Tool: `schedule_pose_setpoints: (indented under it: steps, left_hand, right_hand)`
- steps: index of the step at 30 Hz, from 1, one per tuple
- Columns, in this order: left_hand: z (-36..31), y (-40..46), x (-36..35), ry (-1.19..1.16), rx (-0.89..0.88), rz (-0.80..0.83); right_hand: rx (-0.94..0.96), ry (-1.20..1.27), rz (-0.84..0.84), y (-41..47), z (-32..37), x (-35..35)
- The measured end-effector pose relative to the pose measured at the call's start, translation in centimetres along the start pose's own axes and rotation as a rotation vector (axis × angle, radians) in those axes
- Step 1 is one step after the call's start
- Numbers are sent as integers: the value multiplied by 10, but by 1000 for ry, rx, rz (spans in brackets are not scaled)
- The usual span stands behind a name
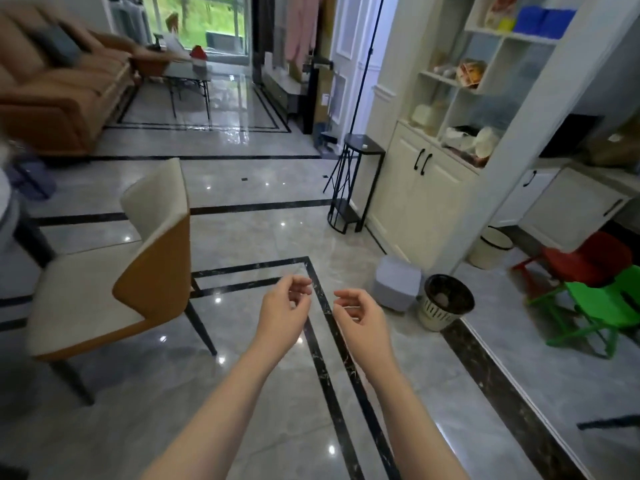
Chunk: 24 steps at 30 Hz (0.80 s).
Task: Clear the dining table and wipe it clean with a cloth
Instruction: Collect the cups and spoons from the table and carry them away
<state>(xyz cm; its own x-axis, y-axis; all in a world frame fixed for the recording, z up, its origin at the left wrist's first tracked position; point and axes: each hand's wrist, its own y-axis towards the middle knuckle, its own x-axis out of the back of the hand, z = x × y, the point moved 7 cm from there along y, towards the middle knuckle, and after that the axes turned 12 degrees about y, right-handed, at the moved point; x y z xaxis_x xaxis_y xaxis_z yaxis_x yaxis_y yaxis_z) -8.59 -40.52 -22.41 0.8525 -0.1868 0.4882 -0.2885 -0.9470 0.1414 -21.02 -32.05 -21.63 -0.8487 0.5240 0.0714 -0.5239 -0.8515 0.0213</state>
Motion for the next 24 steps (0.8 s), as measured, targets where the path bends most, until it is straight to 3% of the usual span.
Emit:
schedule_pose_setpoints:
  steps: [9, 24]
  left_hand:
    - [32, 176, 8, 17, 153, -139]
    - [135, 507, 124, 50, 265, -376]
  right_hand:
    - [-6, 2, 238, 206, 9, -68]
    - [15, -26, 518, 527, 26, -304]
